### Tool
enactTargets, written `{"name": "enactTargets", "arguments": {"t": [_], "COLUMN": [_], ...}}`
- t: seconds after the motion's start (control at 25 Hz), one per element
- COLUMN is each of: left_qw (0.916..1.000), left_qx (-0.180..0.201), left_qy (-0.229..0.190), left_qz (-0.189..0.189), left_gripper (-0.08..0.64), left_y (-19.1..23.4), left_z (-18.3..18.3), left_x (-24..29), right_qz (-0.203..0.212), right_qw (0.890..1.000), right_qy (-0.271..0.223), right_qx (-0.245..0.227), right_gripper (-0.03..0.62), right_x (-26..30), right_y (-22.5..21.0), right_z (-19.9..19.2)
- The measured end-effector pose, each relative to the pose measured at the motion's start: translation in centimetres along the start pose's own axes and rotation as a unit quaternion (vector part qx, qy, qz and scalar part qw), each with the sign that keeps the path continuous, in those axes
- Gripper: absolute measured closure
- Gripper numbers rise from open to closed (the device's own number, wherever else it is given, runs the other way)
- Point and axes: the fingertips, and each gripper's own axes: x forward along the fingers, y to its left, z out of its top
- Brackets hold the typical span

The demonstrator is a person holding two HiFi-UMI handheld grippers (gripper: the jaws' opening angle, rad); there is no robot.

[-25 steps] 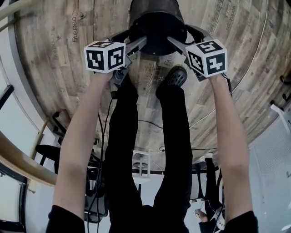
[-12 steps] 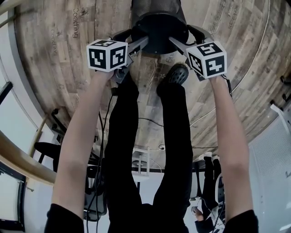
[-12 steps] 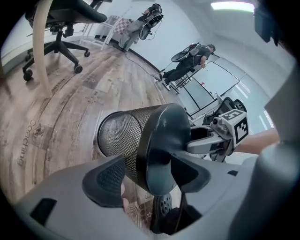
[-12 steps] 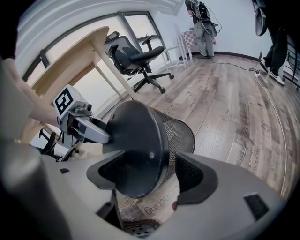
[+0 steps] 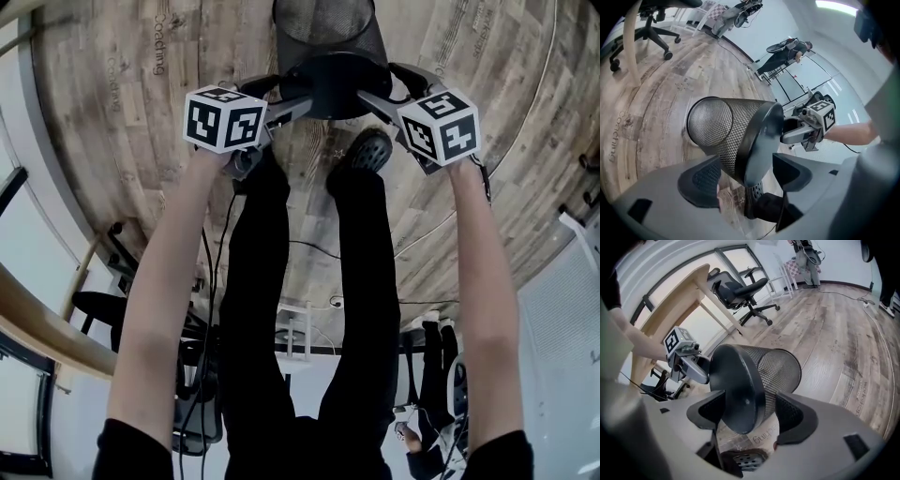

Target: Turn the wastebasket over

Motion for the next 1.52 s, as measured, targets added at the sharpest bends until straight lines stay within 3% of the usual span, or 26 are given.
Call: {"name": "enactTargets", "arguments": {"t": [0.32, 0.6, 0.76, 1.0, 1.24, 1.52], "left_qw": [0.9998, 0.9980, 0.9933, 0.9873, 0.9757, 0.9656], "left_qx": [0.006, 0.053, 0.085, 0.122, 0.177, 0.210], "left_qy": [0.011, 0.024, 0.054, 0.058, 0.066, 0.080], "left_qz": [0.016, 0.028, 0.056, 0.084, 0.112, 0.131], "left_gripper": [0.258, 0.261, 0.265, 0.265, 0.265, 0.265], "left_y": [0.0, -0.1, 1.0, 3.5, 5.8, 7.7], "left_z": [-2.3, -5.1, -7.3, -8.0, -8.8, -10.3], "left_x": [0.4, 0.9, 1.7, 2.6, 4.2, 5.6], "right_qz": [-0.005, -0.009, -0.031, -0.049, -0.064, -0.075], "right_qw": [1.000, 1.000, 0.998, 0.997, 0.997, 0.993], "right_qy": [0.018, 0.026, 0.050, 0.038, 0.036, 0.068], "right_qx": [0.013, 0.000, -0.022, -0.037, -0.040, -0.058], "right_gripper": [0.261, 0.279, 0.288, 0.288, 0.288, 0.288], "right_x": [-0.1, 0.2, 2.0, 4.7, 7.3, 10.0], "right_y": [0.5, 1.7, 2.3, 2.0, 1.4, 1.2], "right_z": [-3.7, -6.5, -8.9, -9.4, -10.7, -12.7]}}
